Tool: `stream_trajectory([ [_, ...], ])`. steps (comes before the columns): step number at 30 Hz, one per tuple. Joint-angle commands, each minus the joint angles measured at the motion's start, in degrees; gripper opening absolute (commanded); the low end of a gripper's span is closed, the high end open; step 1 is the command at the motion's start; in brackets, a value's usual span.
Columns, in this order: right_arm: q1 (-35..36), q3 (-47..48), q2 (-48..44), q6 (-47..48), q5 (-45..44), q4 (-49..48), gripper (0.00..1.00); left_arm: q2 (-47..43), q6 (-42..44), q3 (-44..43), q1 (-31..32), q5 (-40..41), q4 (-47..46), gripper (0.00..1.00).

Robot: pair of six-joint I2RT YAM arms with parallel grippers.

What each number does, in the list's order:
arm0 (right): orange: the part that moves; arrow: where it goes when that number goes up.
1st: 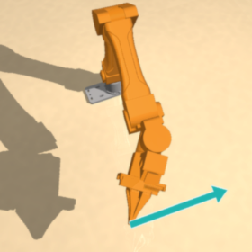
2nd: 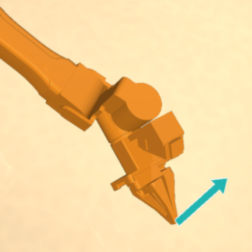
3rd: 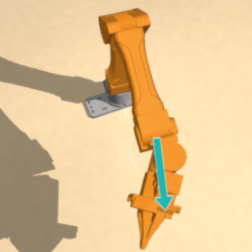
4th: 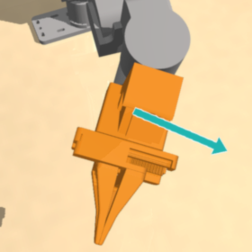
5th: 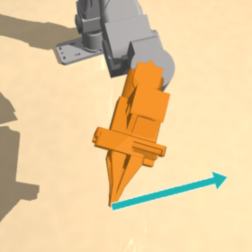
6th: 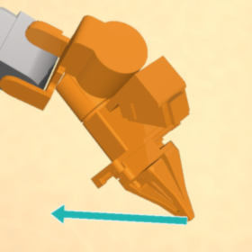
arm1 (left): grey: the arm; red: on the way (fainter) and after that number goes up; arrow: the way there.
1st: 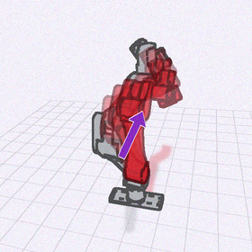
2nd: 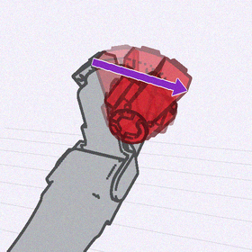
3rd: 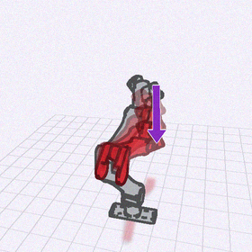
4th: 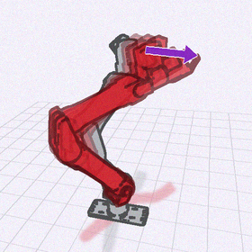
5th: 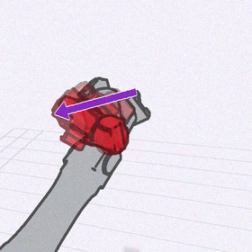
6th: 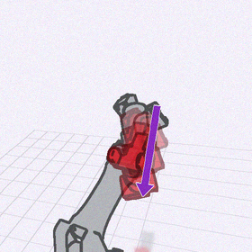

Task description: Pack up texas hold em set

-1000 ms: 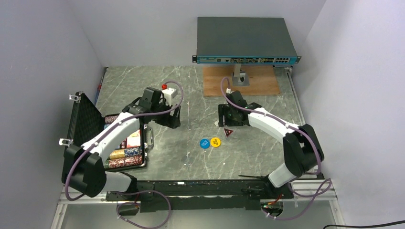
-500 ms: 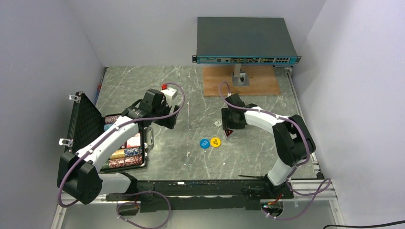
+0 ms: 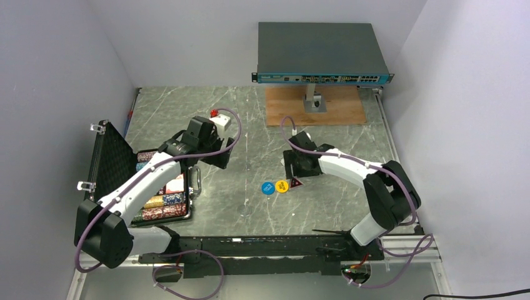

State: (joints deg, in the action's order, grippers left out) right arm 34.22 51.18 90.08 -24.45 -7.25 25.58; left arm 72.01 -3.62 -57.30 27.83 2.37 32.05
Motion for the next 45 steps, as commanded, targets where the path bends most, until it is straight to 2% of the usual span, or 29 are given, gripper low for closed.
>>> stream_trajectory([
  [1,-2.9,6.6,0.8,-0.9,-6.6,0.3,0.74,-1.2,0.6,-5.5,0.0,-1.3,0.1,0.91],
  [3,-3.9,8.4,2.9,-1.9,-8.5,-1.3,0.71,-0.6,1.0,-9.4,0.1,-1.4,1.7,0.91],
  [7,-4.1,11.0,7.1,-2.0,-10.2,-5.1,0.57,0.4,3.9,-13.5,0.1,1.4,2.0,0.92],
  [9,-4.0,12.2,9.2,-1.4,-10.6,-5.8,0.53,0.1,5.8,-11.8,0.1,3.1,0.5,0.92],
  [12,-3.5,13.8,11.3,0.5,-10.4,-6.2,0.49,-2.2,6.1,-4.3,-0.3,3.9,-5.1,0.94],
  [19,-2.2,15.0,14.8,3.1,-13.1,-6.4,0.54,-3.0,5.4,-2.8,-0.4,3.5,-3.5,0.95],
  [30,-2.9,12.5,13.8,3.5,-18.4,-6.0,0.55,-1.2,5.7,-3.5,-0.4,5.3,-2.3,0.95],
  [34,-3.6,11.2,10.6,3.3,-15.3,-7.3,0.59,-0.8,5.6,-3.7,-0.3,5.0,-2.2,0.94],
  [42,-13.5,8.1,7.4,-2.8,-6.6,-9.3,0.56,-0.6,5.6,-3.8,-0.2,4.6,-2.1,0.95],
  [45,-14.9,8.3,8.5,-4.4,-5.2,-9.7,0.59,-0.5,5.6,-3.9,-0.3,4.2,-2.0,0.95],
])
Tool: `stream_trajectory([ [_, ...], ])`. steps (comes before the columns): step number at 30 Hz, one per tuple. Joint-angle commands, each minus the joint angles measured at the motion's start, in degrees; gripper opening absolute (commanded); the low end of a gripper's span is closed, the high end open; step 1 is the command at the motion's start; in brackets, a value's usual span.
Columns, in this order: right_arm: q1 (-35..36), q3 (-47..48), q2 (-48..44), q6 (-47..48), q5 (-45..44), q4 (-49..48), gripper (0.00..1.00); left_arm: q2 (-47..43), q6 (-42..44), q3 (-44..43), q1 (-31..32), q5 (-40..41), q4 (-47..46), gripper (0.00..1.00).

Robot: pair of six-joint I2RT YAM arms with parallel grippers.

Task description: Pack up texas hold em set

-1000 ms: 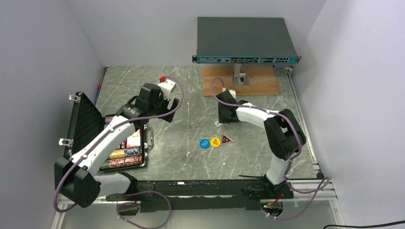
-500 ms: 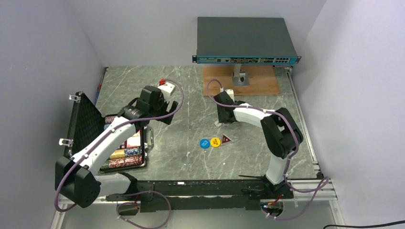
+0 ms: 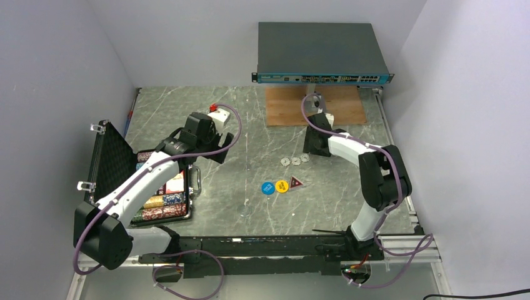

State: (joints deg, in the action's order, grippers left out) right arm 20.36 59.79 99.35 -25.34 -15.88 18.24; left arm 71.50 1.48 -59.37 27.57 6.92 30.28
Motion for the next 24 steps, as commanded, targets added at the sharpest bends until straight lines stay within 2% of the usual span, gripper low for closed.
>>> stream_trajectory([
  [1,-1.1,0.4,0.0,-3.8,3.4,-1.7,0.62,0.0,0.5,-1.9,-0.1,-0.5,-0.2,0.95],
  [3,-0.9,1.9,1.7,-4.7,3.3,-0.6,0.68,0.1,0.4,-1.8,0.0,-0.4,-0.2,0.95],
  [7,-0.4,3.9,3.7,-7.5,1.3,1.5,0.68,0.3,0.4,-2.0,-0.1,-0.5,0.0,0.95],
  [14,4.6,10.0,9.9,-16.9,-5.9,11.8,0.69,0.6,0.3,-2.2,0.0,-0.8,0.4,0.95],
  [24,4.4,4.5,6.4,-18.9,-5.7,10.7,0.62,0.7,0.3,-2.5,0.0,-0.8,0.8,0.95],
])
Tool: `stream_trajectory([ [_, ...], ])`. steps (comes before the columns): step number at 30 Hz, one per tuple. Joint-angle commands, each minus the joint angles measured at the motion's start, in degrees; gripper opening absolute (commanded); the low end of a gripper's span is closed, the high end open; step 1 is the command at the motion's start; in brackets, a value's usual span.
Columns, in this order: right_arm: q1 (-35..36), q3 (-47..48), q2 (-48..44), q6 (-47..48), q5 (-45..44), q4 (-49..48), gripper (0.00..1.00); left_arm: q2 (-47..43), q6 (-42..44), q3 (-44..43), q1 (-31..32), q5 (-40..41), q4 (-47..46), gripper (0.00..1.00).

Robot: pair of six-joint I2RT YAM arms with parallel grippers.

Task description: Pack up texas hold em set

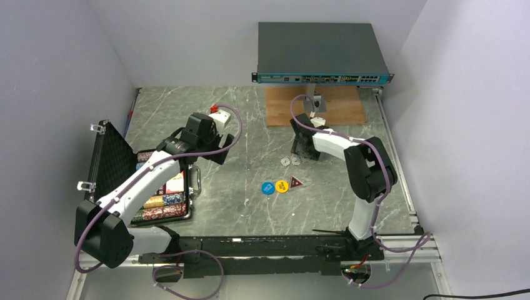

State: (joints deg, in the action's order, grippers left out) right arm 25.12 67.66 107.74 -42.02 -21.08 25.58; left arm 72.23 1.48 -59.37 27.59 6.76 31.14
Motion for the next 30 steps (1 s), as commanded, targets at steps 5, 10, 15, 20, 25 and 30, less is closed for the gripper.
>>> stream_trajectory([
  [5,-0.5,-3.9,-2.6,-1.9,-0.4,3.9,0.58,0.4,0.3,-2.6,0.0,-0.5,0.2,0.95],
  [10,-0.4,-3.8,-2.0,-1.2,0.8,3.4,0.51,0.6,0.3,-2.7,0.0,-0.3,0.3,0.95],
  [15,-0.3,-2.8,-1.3,-0.7,1.0,3.7,0.5,1.0,0.3,-2.7,0.0,-0.2,0.5,0.95],
  [20,0.0,-2.1,-0.9,0.1,0.7,4.3,0.5,1.2,0.3,-2.8,0.0,-0.1,0.8,0.95],
  [25,0.1,-2.2,-0.3,1.2,0.5,4.0,0.48,1.2,0.3,-2.8,0.0,-0.3,0.7,0.95],
  [30,0.1,-2.3,-1.1,1.7,0.2,3.4,0.44,1.3,0.2,-2.8,0.1,-0.2,0.9,0.95],
])
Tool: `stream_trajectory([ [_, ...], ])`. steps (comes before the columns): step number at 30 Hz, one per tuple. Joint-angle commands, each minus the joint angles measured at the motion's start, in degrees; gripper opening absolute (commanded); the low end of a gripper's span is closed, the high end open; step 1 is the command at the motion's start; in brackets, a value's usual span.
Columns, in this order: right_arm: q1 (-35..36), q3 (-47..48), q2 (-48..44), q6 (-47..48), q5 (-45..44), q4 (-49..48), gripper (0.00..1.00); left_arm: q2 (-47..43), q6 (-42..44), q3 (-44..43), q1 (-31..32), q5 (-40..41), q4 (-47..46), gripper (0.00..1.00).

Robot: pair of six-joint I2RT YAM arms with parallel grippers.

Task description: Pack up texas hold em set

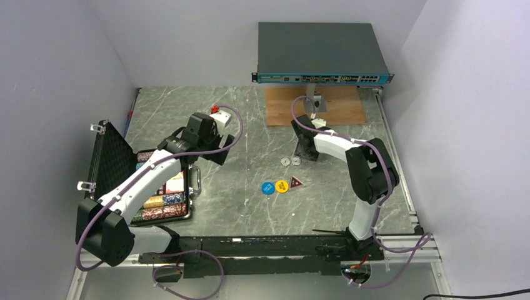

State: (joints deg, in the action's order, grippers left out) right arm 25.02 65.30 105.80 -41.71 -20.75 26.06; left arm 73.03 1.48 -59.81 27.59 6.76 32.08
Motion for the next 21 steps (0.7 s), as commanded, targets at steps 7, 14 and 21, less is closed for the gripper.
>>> stream_trajectory([
  [7,0.0,-1.2,-4.1,2.0,-1.0,1.1,0.37,0.6,0.2,-2.5,0.1,-0.3,0.1,0.95],
  [14,0.2,-1.0,-6.8,4.2,-1.5,1.1,0.33,0.7,0.2,-2.6,0.1,-0.4,0.0,0.95],
  [21,3.4,-0.8,-6.9,7.7,1.5,-0.3,0.33,0.9,0.1,-2.6,0.2,-0.6,0.2,0.95],
])
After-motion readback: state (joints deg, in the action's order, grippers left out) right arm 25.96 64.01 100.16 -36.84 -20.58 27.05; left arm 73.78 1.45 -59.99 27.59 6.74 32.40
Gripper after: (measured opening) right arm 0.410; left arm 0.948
